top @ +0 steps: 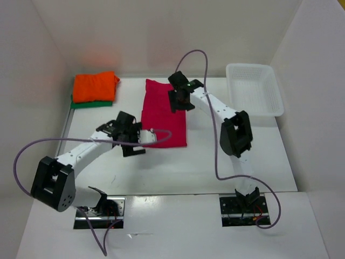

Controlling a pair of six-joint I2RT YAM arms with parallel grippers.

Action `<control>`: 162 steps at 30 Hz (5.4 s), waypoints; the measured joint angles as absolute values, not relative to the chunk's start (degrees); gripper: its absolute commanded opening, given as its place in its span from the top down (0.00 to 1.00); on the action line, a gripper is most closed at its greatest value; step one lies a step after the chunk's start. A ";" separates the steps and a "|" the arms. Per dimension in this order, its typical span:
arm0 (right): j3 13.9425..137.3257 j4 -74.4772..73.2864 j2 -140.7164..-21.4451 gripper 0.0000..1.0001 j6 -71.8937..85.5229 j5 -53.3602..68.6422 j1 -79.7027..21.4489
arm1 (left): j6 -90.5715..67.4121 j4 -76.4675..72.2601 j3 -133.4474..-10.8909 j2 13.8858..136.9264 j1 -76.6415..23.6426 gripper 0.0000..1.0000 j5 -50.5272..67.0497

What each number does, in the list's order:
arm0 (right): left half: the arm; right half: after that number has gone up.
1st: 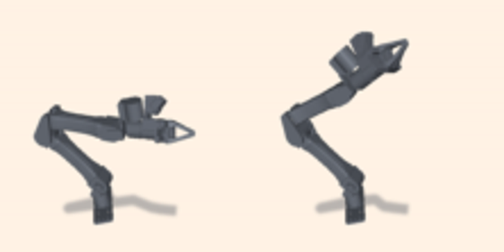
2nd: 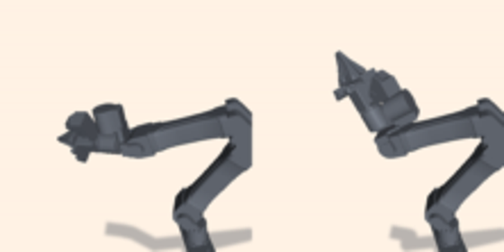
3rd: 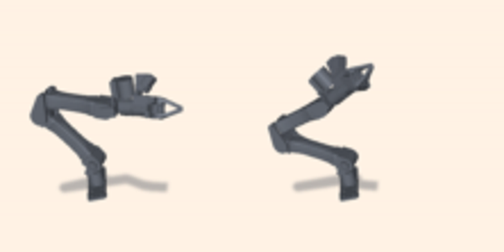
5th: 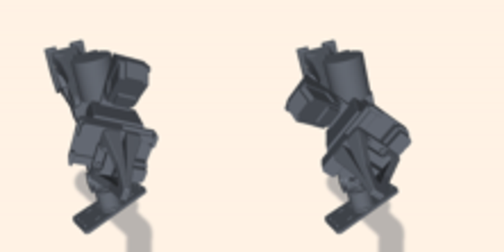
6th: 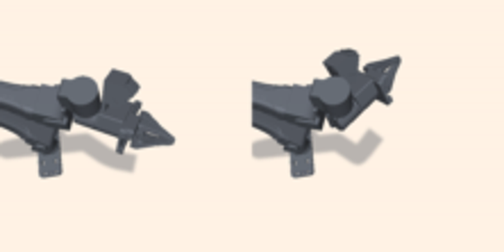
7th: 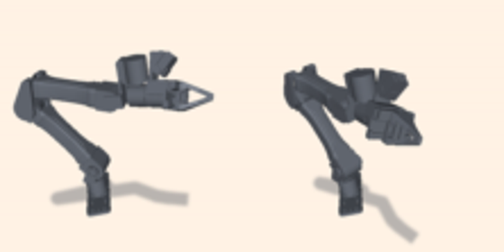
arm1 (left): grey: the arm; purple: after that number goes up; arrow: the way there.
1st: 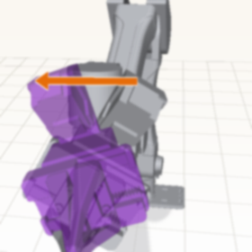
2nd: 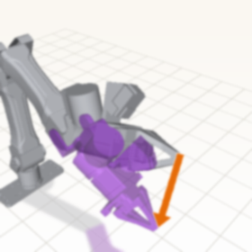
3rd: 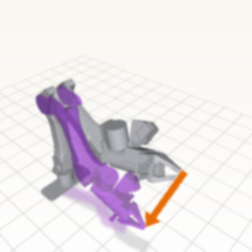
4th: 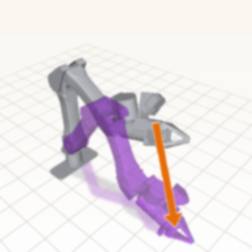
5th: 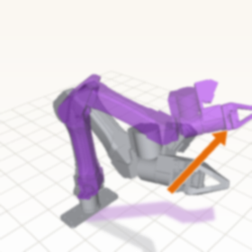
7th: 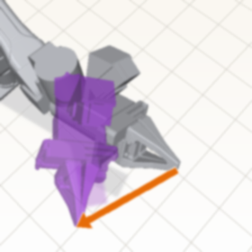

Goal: Fold and stack the t-shirts
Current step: Grab one side of the 2/3 rectangular tshirt with both arms, then fold the long partially folded tshirt into a neat square

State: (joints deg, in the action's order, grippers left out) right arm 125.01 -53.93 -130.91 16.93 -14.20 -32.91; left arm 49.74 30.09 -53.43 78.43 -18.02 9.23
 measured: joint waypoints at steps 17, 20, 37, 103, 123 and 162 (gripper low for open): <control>69.87 -33.89 -105.78 0.26 28.47 9.37 -30.61 | 67.85 14.79 -40.03 77.71 -33.93 0.00 -0.34; 69.56 -32.34 -105.75 0.26 29.67 11.03 -31.16 | 69.36 12.38 -38.70 78.96 -33.93 0.04 -0.47; 66.30 -26.72 -106.34 0.53 34.13 13.37 -31.68 | 71.90 2.00 -36.75 84.25 -31.14 0.38 -2.28; 70.72 -56.42 -84.77 1.00 29.71 31.44 -27.83 | 38.13 53.67 -77.41 84.77 -22.33 0.99 28.12; 78.94 -48.29 -101.34 1.00 26.02 37.60 -17.82 | 29.69 35.33 -79.81 94.52 -18.61 0.99 23.59; 82.83 -33.08 -107.00 1.00 27.81 20.27 -24.18 | 19.25 31.46 -84.25 103.28 -16.78 0.48 23.46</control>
